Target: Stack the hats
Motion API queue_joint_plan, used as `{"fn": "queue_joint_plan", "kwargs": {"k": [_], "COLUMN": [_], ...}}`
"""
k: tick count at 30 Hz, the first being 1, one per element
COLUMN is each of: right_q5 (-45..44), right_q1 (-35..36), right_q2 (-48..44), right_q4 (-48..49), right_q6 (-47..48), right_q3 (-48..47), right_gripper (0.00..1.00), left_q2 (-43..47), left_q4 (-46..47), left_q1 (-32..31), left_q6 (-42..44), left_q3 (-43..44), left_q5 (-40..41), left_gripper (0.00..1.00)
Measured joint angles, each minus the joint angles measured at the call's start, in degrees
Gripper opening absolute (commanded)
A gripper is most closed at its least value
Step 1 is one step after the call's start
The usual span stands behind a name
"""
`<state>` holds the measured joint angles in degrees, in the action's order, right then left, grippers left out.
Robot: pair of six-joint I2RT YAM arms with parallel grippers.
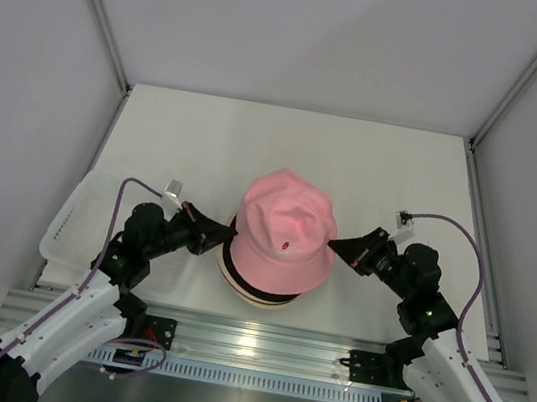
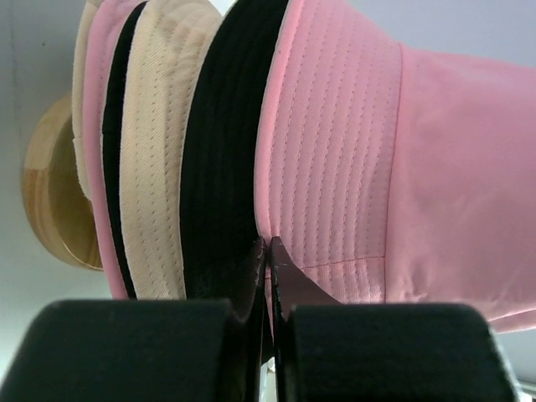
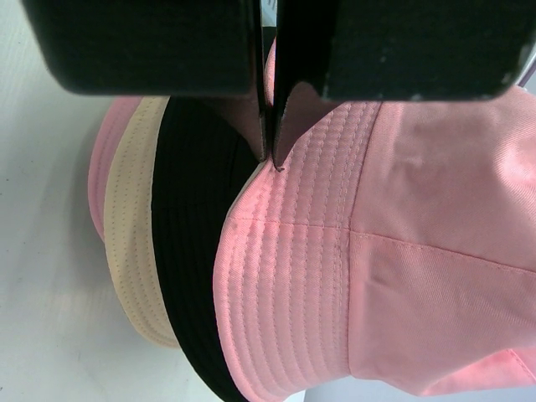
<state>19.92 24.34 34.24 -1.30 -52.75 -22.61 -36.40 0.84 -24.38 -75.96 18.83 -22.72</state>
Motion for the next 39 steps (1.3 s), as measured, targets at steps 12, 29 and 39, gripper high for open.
{"fn": "queue_joint_plan", "kwargs": {"k": [12,29,39], "right_q5": [-1.0,-4.1,-5.6], "right_q1": [0.4,5.5,6.7], "right_q2": [-0.2,7.2,14.5], "right_q4": [-2.0,7.6,12.2], "right_q6": [3.4,7.9,8.9], "right_q3": [0.3,7.6,8.6], "right_gripper": [0.0,0.0,0.0], "left_q2": [6.8,2.4,3.5], "left_q4": [-11.4,-14.3,-28.4], "left_q1": [-0.4,-4.2,-4.4], "left_q6": [7.2,10.1,11.5], "left_q3": [3.7,4.6,2.3], "left_q5": [6.6,12.4,18.2], "left_gripper": [0.01,0.01,0.01]}}
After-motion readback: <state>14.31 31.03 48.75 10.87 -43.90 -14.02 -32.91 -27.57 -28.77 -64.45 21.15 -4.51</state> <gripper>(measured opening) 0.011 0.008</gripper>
